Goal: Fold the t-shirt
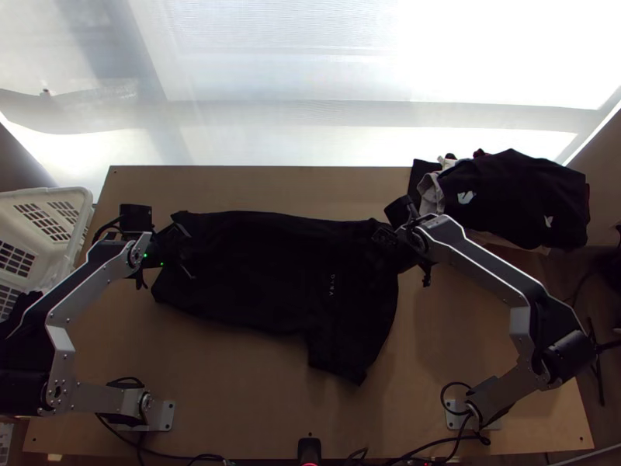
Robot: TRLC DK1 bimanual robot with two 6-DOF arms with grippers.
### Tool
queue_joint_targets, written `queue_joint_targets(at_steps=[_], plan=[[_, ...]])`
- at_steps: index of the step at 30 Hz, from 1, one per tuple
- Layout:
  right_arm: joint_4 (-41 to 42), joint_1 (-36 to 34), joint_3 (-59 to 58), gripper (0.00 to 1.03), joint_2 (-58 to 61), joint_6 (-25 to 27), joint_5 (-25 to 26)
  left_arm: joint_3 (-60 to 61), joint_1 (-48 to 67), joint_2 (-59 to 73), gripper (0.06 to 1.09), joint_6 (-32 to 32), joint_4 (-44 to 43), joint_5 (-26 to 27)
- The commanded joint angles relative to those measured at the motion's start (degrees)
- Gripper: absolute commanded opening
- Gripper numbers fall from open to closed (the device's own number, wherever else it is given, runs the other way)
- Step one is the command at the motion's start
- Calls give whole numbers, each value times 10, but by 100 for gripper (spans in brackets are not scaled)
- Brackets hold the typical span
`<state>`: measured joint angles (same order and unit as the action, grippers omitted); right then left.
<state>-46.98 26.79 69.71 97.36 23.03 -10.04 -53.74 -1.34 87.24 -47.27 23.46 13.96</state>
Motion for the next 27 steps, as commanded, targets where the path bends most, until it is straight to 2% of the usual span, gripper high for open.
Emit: queue_joint_targets(at_steps=[1, 7, 11, 14, 15, 16, 18, 19, 21, 23, 26, 27], plan=[[25, -11, -82, 3, 1, 4, 3, 52, -52, 13, 9, -71, -42, -13], [61, -58, -98, 3, 4, 4, 10, 30, -93, 56, 9, -102, -102, -38], [94, -89, -88, 3, 13, 4, 20, -23, -98, 107, 9, -90, -117, -68], [92, -83, -86, 3, 25, 1, 19, -45, -91, 125, 9, -81, -114, -72], [86, -69, -88, 8, 29, 2, 19, -45, -84, 124, 9, -80, -112, -72], [77, -53, -90, 18, 32, 2, 20, -44, -76, 120, 9, -78, -106, -72], [72, -33, -91, 52, 34, -11, 20, -46, -62, 106, 9, -57, -92, -67], [69, -27, -87, 69, 34, -27, 19, -48, -59, 94, 10, -38, -81, -46], [56, -19, -73, 90, 29, -42, 19, -64, -50, 78, 9, -29, -24, -6], [36, -14, -53, 99, 22, -44, 19, -88, -40, 57, 10, -6, 38, 31], [19, -13, -28, 99, 6, -49, 20, -115, -21, 9, 11, 1, 129, 78], [13, -13, -22, 99, -2, -48, 20, -120, -16, -3, 22, -5, 159, 79]])
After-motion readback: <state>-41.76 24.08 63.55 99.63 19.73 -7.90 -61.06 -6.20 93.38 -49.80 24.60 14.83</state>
